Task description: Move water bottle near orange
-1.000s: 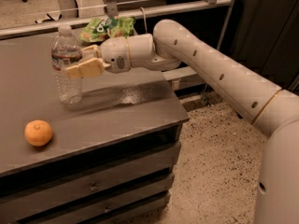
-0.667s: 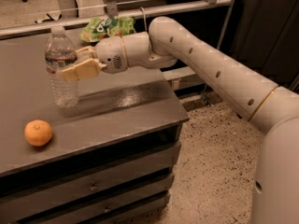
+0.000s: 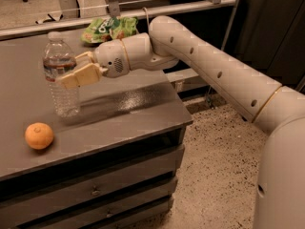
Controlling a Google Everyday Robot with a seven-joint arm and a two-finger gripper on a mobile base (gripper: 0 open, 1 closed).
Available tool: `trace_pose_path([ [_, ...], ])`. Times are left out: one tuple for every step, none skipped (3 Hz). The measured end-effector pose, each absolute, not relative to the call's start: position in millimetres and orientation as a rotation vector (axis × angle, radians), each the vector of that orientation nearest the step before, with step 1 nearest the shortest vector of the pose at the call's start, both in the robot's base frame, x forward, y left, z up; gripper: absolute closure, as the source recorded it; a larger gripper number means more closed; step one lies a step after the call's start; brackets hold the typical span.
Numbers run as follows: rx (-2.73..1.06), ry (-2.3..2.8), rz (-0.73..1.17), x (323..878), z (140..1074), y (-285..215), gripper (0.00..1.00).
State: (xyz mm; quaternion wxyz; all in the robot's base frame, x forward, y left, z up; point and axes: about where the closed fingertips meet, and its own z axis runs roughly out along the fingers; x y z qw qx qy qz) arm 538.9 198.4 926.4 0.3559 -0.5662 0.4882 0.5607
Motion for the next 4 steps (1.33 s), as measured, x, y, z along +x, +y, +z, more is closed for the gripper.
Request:
trace_pose_path([
  [-1.500, 1.267, 1.432, 532, 921, 205, 1.00],
  [-1.534, 1.262, 1.411, 526, 920, 212, 1.00],
  [-1.542, 1.255, 1.399, 520, 920, 217, 0.82],
  [-1.538, 1.243, 1.395, 515, 921, 220, 0.59],
])
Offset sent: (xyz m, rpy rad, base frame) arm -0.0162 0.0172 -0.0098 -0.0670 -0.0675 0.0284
